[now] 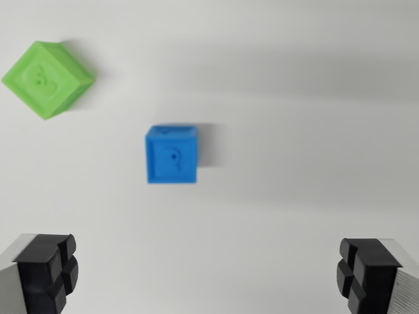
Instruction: Stack cube
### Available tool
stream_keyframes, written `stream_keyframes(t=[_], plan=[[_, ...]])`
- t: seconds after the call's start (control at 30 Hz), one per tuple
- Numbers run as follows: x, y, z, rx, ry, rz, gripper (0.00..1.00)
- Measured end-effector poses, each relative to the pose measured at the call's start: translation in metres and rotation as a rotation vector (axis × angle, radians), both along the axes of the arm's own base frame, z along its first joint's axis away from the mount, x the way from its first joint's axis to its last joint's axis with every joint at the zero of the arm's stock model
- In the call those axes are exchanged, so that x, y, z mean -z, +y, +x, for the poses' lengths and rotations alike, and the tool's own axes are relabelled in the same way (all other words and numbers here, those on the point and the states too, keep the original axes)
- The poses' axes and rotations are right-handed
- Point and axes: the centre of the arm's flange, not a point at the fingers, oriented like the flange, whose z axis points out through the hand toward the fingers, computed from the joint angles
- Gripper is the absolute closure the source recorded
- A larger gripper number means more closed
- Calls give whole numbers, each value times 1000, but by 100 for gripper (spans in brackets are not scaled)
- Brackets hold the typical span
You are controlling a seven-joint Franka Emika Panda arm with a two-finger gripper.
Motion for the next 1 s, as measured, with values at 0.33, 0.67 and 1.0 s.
stream_keyframes(t=[0.33,0.67,1.0], plan=[[12,10,2,-45,2,1,0],[31,24,5,-114,4,5,0],[54,42,9,-197,7,10,0]])
